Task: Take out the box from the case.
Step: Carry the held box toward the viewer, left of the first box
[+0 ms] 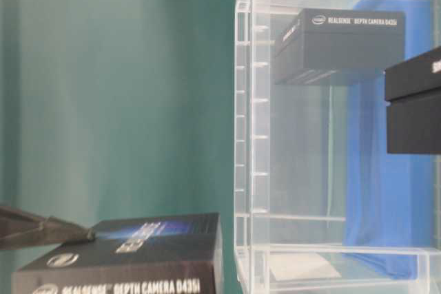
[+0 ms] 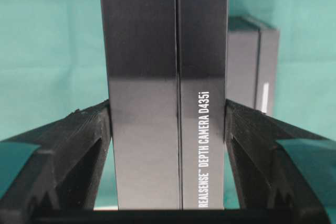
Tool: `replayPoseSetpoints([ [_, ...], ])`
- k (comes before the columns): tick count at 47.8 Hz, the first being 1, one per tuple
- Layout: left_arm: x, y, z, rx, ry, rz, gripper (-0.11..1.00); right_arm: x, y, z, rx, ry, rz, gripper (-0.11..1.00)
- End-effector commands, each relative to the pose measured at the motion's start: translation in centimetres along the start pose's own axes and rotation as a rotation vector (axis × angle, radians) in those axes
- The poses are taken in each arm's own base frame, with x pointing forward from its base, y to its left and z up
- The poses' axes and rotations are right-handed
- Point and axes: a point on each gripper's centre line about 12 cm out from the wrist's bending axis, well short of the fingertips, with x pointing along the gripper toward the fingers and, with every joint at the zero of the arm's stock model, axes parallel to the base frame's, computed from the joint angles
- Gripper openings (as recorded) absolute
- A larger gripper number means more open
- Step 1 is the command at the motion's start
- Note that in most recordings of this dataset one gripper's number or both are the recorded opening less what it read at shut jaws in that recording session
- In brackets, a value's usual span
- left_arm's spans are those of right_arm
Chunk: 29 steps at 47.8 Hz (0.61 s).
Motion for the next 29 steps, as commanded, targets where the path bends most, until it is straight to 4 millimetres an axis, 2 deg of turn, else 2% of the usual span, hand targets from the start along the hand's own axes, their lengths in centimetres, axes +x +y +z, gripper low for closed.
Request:
replayPoseSetpoints([
  [1,-1.9,0.6,-0.9,0.0,0.008,-0.049,0.64,-0.4,0.2,0.2,-0.006,-0.013,0.014,0.93],
  [8,-2.0,0.7,-2.5,0.027,0.015,-0.053,0.64,-0.3,0.3,0.2,-0.006,-0.012,0.013,0.93],
  [15,-1.6,0.8,-3.4,0.05,0.014,-0.041,0.64,-0.2,0.3,0.2,-0.003,-0.011,0.011,0.93],
  [29,-1.0,1.1,-3.4,0.053,0.008,-0.022,0.64,-0.1,0.4,0.2,0.004,-0.007,0.011,0.93],
])
